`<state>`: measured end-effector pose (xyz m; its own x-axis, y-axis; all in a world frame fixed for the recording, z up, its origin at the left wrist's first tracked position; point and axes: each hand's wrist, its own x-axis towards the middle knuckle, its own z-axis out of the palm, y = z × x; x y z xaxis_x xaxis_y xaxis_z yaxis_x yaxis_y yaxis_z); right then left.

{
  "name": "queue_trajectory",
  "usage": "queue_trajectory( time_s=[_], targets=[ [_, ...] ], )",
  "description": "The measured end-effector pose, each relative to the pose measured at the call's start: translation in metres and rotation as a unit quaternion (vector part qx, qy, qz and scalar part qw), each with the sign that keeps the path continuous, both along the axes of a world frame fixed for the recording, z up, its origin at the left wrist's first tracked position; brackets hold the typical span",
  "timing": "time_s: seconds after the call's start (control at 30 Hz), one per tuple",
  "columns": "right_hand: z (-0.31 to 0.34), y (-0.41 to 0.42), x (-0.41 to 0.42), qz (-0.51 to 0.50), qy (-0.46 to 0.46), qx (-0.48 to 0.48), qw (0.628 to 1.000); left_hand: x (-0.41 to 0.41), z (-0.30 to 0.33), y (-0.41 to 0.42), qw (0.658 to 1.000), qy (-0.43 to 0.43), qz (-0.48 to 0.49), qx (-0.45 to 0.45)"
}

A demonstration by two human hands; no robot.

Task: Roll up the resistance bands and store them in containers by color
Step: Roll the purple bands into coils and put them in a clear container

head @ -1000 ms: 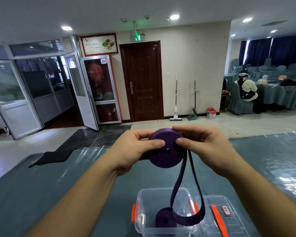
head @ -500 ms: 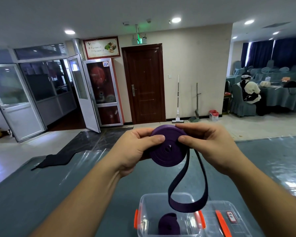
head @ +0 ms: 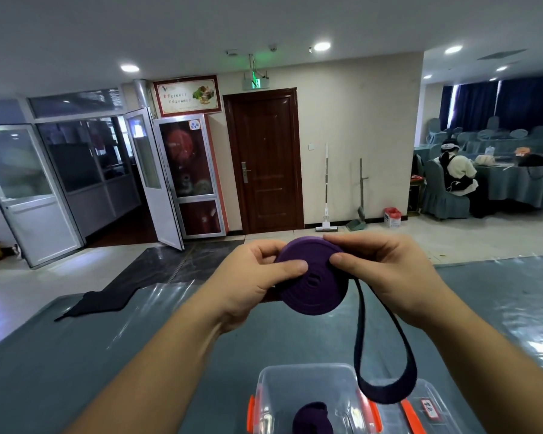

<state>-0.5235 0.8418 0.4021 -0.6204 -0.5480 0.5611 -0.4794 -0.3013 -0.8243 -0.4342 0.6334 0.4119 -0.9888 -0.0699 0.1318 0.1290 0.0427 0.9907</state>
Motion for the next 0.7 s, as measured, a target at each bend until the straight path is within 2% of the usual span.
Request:
queue_trajectory(
  time_s=[0.07,0.13,0.2,0.3,0.5,0.7],
  targets=[
    [0.003,0.001,-0.001,-0.007,0.032,0.056,0.998,0.001,0.005,0.000,0.997,-0.014,-0.011,-0.071],
    [0.004,0.001,0.000,0.005,0.020,0.056,0.998,0.001,0.009,-0.002,0.995,-0.014,-0.018,-0.095],
    [0.004,0.001,0.002,0.026,-0.029,0.005,0.999,0.001,0.010,-0.003,0.998,-0.009,-0.023,-0.055],
    [0.000,0.001,0.004,0.028,-0.048,-0.036,0.998,0.002,0.006,-0.002,1.000,-0.003,-0.022,0.005],
    [0.006,0.004,0.009,0.020,-0.005,0.050,0.999,0.004,0.010,0.005,0.996,0.002,-0.003,-0.093],
    [0.003,0.003,0.012,0.007,-0.041,0.003,0.999,0.009,0.014,0.006,0.999,0.005,-0.002,-0.034]
  ],
)
